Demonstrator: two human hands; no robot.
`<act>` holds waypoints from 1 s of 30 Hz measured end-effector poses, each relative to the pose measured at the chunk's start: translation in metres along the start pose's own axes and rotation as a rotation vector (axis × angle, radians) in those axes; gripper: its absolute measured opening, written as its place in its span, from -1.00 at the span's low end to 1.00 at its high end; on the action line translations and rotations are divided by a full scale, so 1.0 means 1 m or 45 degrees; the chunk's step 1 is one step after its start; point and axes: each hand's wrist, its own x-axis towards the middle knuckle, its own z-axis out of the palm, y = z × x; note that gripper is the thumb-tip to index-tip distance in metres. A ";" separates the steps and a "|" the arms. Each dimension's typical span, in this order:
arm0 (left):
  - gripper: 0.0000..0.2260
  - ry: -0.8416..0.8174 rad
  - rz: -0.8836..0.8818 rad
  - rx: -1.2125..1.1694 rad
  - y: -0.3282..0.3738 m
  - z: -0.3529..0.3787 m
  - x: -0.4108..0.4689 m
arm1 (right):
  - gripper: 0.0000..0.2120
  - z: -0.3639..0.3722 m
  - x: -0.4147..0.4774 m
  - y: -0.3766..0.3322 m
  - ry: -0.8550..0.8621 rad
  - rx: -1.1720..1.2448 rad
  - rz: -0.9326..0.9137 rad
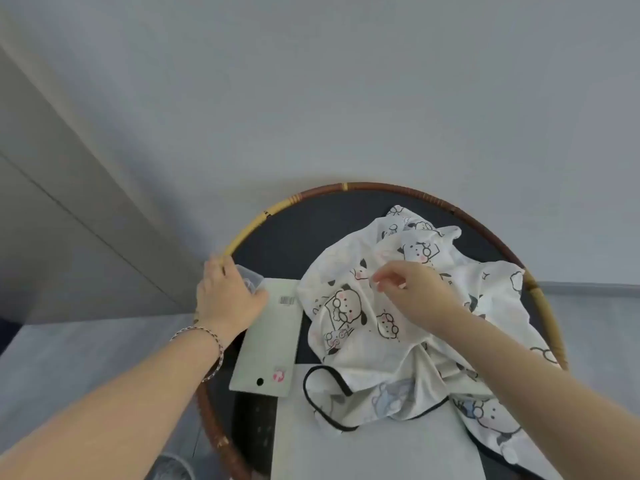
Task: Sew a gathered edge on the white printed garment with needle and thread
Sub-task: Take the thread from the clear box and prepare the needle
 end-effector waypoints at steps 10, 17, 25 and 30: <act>-0.43 0.016 -0.099 -0.190 -0.030 -0.021 -0.027 | -0.80 0.011 -0.043 -0.019 0.056 -0.079 -0.073; -0.28 -0.282 0.387 -0.499 0.044 -0.045 -0.079 | -0.60 0.005 -0.070 -0.037 0.090 -0.344 -0.443; -0.14 -0.658 0.619 -0.884 0.080 -0.044 -0.135 | -0.39 -0.016 -0.112 -0.005 -0.182 -0.531 -0.500; -0.13 -0.768 0.679 -0.869 0.088 -0.041 -0.152 | -0.19 -0.025 -0.131 0.010 -0.162 -0.657 -0.593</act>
